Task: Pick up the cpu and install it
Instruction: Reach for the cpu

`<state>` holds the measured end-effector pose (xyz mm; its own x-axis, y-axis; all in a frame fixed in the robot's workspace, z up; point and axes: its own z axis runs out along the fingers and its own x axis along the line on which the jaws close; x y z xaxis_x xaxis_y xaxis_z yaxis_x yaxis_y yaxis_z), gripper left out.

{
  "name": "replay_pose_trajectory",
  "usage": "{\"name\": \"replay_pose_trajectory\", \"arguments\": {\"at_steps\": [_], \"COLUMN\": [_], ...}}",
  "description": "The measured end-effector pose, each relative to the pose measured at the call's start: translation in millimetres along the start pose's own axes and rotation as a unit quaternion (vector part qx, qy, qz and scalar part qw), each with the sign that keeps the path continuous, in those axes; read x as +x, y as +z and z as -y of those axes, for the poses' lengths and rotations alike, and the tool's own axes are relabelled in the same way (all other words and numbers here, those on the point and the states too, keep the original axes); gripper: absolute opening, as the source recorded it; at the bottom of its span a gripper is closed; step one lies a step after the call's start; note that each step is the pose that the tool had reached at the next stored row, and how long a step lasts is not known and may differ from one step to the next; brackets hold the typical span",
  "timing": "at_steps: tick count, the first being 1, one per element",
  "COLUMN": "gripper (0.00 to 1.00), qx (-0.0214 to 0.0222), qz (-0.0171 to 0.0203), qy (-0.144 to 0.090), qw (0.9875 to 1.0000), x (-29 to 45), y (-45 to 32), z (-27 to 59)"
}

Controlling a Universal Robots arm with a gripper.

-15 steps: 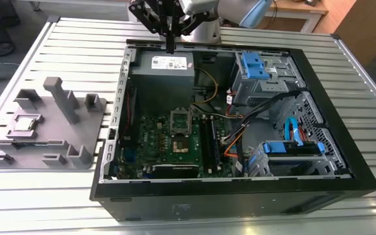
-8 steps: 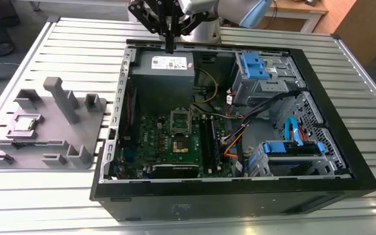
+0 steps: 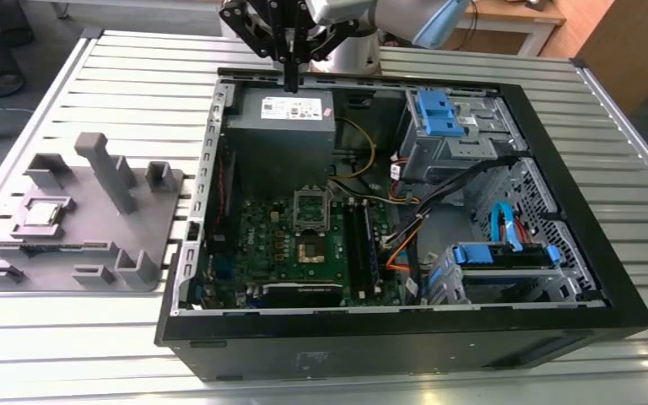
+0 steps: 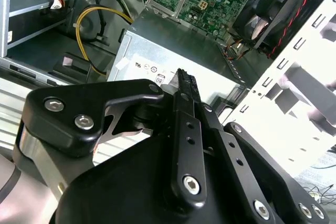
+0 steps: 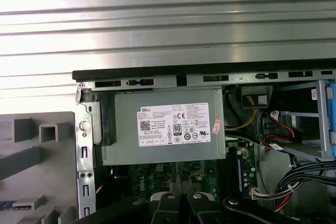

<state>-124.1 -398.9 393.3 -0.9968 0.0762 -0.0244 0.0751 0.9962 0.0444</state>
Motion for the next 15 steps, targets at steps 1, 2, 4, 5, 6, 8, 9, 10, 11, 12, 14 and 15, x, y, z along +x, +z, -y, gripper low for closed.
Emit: {"name": "replay_pose_trajectory", "arguments": {"at_steps": [1,2,4,5,6,8,9,10,11,12,14,15], "gripper": [0.11,0.11,0.11,0.11,0.11,0.11,0.11,0.11,0.11,0.11,0.11,0.11], "qx": [0.0000,0.0000,0.0000,0.0000,0.0000,0.0000,0.0000,0.0000,0.0000,-0.0001,-0.0001,0.0000], "qz": [0.0000,0.0000,0.0000,0.0000,0.0000,0.0001,0.0001,0.0002,0.0004,0.0005,0.0009,0.0010], "qy": [0.000,0.000,0.000,0.000,0.000,0.000,0.000,0.000,0.000,0.000,0.000,0.000], "qw": [1.0000,1.0000,1.0000,1.0000,1.0000,1.0000,1.0000,1.0000,1.0000,1.0000,1.0000,1.0000], "x": [0.0,0.2,1.1,1.7,3.0,5.6,7.3,9.3,11.5,13.8,18.5,20.6], "y": [0.0,0.0,-0.1,-0.1,-0.1,-0.2,-0.2,-0.3,-0.3,-0.4,-0.5,-0.6], "z": [0.0,0.0,0.1,0.2,0.3,0.4,0.6,0.7,0.9,1.0,1.4,1.6]}}
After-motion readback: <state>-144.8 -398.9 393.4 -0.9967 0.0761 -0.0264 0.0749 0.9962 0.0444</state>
